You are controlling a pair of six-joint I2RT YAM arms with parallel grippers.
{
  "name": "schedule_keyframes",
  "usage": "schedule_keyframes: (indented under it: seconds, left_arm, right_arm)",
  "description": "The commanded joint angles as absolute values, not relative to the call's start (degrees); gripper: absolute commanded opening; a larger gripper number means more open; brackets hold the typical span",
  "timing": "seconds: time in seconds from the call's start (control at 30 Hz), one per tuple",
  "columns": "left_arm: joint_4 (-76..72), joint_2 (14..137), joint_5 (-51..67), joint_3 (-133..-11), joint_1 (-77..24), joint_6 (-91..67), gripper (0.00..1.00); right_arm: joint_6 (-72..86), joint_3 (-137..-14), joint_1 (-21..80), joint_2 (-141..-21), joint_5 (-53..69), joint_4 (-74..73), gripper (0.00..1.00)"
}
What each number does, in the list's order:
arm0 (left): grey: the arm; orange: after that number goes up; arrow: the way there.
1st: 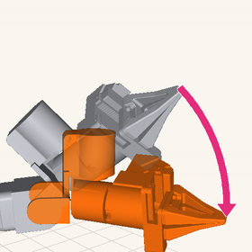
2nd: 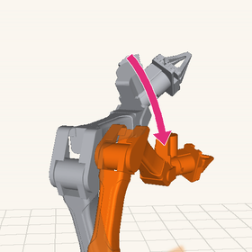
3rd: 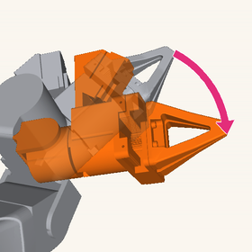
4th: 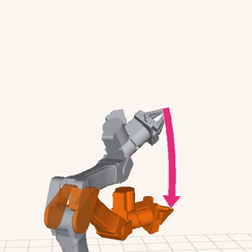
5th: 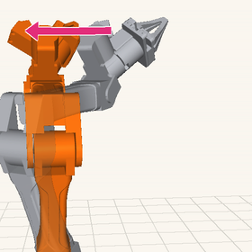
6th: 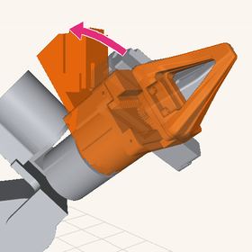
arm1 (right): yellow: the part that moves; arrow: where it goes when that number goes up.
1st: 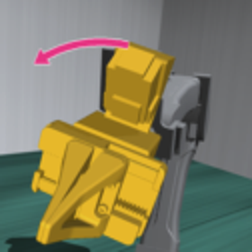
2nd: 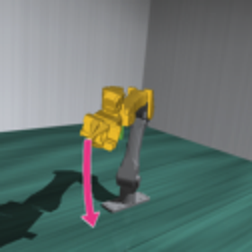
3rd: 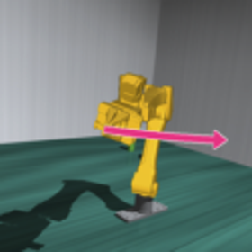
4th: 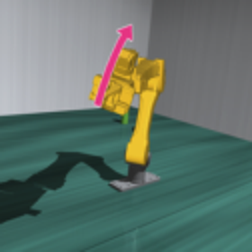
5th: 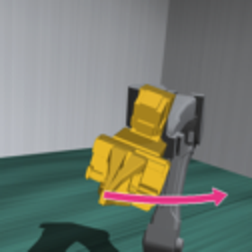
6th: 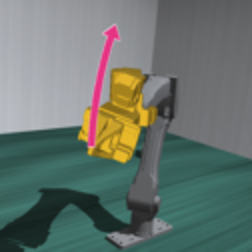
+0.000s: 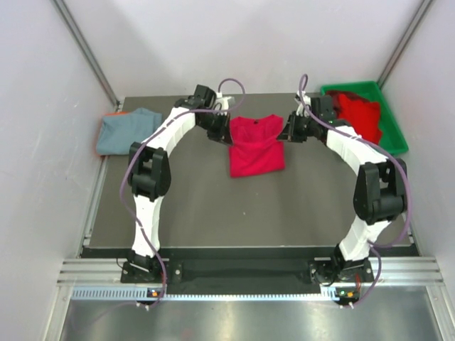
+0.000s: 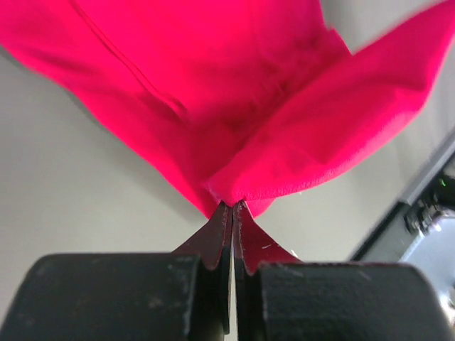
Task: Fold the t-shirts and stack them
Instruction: Fold the tshirt
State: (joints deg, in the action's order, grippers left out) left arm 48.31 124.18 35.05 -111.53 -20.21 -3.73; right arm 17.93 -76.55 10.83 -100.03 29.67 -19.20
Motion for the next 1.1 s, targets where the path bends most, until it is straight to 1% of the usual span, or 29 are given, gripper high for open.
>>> schedule_keyframes:
  seconds: [0.0, 0.13, 0.23, 0.37, 0.5, 0.53, 0.63, 0.67, 0.7, 0.73, 0.77, 0.83, 0.93, 0.97, 1.0, 1.07]
  left_arm:
    - [50.44, 127.61, 35.86, -120.22, -18.46, -1.32, 0.00]
    - [51.94, 132.53, 35.60, -130.66, -17.05, -3.07, 0.00]
    - [50.89, 135.78, 34.98, -134.11, -16.70, -4.39, 0.00]
    - [47.29, 139.73, 33.84, -135.79, -16.70, -5.62, 0.00]
    - [38.69, 144.92, 31.21, -135.70, -16.70, -4.40, 0.00]
    - [33.63, 145.89, 30.16, -135.79, -16.61, -4.39, 0.00]
    - [25.78, 148.88, 26.20, -136.23, -15.74, -7.98, 0.00]
    - [23.66, 149.50, 24.19, -137.01, -15.65, -9.56, 0.07]
    - [23.90, 149.33, 22.86, -138.59, -15.82, -8.71, 0.37]
    - [24.17, 148.98, 21.37, -139.04, -16.08, -7.22, 0.45]
    - [24.69, 147.15, 19.53, -138.96, -16.52, -7.21, 0.52]
    - [24.52, 144.07, 17.06, -136.42, -16.61, -8.17, 0.68]
    - [23.30, 136.25, 14.33, -130.88, -17.23, -9.75, 0.73]
    - [22.68, 132.32, 14.50, -129.30, -17.40, -9.93, 0.75]
    - [21.54, 130.45, 14.41, -126.50, -17.49, -10.02, 0.77]
    - [21.44, 126.76, 15.28, -124.81, -17.75, -11.07, 0.82]
  right_arm:
    - [16.44, -82.08, 10.28, -101.16, 28.74, -15.91, 0.00]
    - [16.26, -86.38, 10.11, -104.40, 28.39, -16.17, 0.00]
    - [16.26, -91.92, 9.84, -109.66, 28.65, -16.44, 0.00]
    - [16.61, -100.17, 9.76, -116.97, 28.74, -15.12, 0.00]
    - [16.79, -103.79, 9.76, -124.35, 28.65, -11.61, 0.00]
    - [16.44, -104.41, 9.84, -127.32, 28.39, -9.77, 0.00]
    - [14.95, -107.83, 9.76, -132.43, 26.29, -8.71, 0.01]
    - [14.42, -109.58, 9.76, -133.15, 26.28, -8.70, 0.05]
    - [13.72, -110.38, 9.84, -133.68, 26.28, -8.96, 0.14]
    - [12.93, -110.91, 9.84, -133.42, 25.84, -9.31, 0.36]
    - [12.92, -110.92, 9.84, -132.72, 25.23, -9.66, 0.42]
    - [13.01, -109.78, 9.84, -129.05, 24.00, -10.19, 0.62]
    - [13.62, -106.01, 9.23, -122.64, 23.90, -10.90, 0.69]
    - [13.80, -104.17, 9.14, -121.13, 24.08, -10.99, 0.70]
    - [14.06, -103.37, 8.88, -119.72, 24.26, -11.07, 0.71]
    - [14.59, -101.26, 8.26, -116.38, 24.35, -11.07, 0.72]
